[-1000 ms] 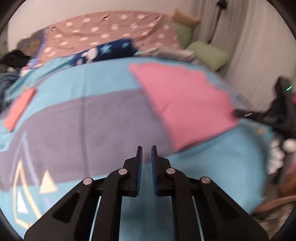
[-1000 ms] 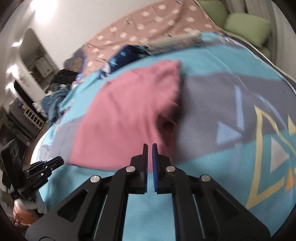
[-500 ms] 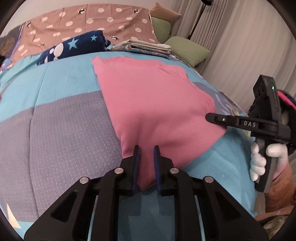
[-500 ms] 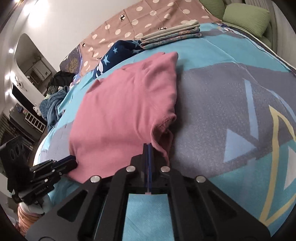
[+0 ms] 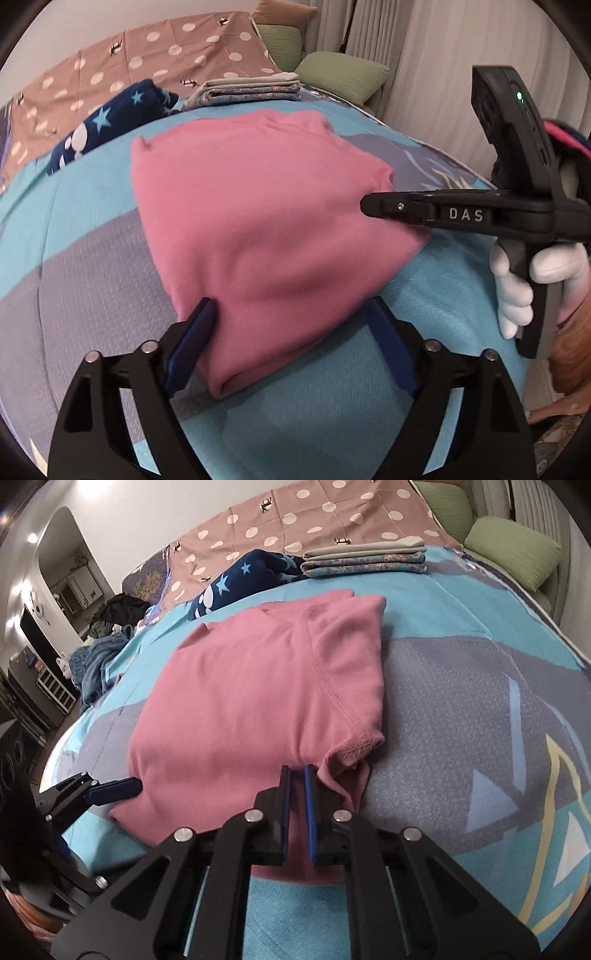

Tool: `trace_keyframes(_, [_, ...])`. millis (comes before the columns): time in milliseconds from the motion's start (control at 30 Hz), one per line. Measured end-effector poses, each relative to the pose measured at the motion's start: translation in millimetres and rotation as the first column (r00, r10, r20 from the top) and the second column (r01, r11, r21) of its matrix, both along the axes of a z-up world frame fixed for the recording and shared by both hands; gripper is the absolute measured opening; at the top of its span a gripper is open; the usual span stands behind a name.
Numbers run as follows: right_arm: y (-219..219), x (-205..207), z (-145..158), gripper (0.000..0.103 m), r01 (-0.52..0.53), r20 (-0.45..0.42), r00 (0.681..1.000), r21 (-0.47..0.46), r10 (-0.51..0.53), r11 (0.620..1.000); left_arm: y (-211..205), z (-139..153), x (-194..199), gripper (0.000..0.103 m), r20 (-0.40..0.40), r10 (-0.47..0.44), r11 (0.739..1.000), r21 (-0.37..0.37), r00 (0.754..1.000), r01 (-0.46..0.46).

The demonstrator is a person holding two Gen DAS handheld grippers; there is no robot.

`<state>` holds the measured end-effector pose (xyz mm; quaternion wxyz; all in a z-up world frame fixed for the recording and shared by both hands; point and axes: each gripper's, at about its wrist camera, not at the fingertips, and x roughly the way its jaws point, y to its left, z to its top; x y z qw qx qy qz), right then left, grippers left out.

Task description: Fold small clothes

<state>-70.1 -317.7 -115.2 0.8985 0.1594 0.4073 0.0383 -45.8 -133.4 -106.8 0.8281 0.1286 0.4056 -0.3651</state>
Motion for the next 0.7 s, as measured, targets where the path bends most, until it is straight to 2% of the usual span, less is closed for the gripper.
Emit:
trace_keyframes(100, [-4.3, -2.8, -1.7, 0.008, -0.007, 0.004, 1.0, 0.028, 0.007, 1.0, 0.4, 3.8, 1.6, 0.085, 0.011, 0.036, 0.999, -0.011, 0.999, -0.035])
trace_keyframes(233, [-0.3, -4.1, -0.1, 0.01, -0.023, 0.009, 1.0, -0.001, 0.023, 1.0, 3.2, 11.0, 2.1, 0.085, 0.043, 0.094, 0.995, -0.027, 0.995, -0.093])
trace_keyframes(333, [3.9, -3.9, 1.5, 0.027, -0.052, 0.017, 0.999, -0.006, 0.052, 0.999, 7.4, 18.1, 3.5, 0.085, 0.066, 0.12, 0.992, -0.038, 0.991, -0.118])
trace_keyframes(400, [9.7, -5.2, 2.9, 0.047, -0.091, 0.03, 0.995, -0.005, 0.091, 0.996, 7.6, 20.2, 2.4, 0.085, 0.085, 0.121, 0.993, -0.018, 0.989, -0.12])
trace_keyframes(467, [19.4, -6.3, 4.8, 0.053, -0.118, 0.034, 0.992, -0.046, 0.12, 0.992, 7.3, 20.6, 2.5, 0.085, 0.105, 0.126, 0.992, 0.006, 0.986, -0.127])
trace_keyframes(567, [31.3, -7.3, 6.6, 0.055, -0.122, 0.037, 0.991, -0.116, 0.127, 0.986, 7.6, 21.3, 2.9, 0.085, 0.11, 0.132, 0.991, 0.009, 0.985, -0.133])
trace_keyframes(700, [21.9, -12.1, 9.1, 0.054, -0.093, 0.066, 0.993, -0.044, 0.096, 0.995, 8.8, 22.5, 5.0, 0.085, 0.115, 0.132, 0.991, 0.01, 0.985, -0.134])
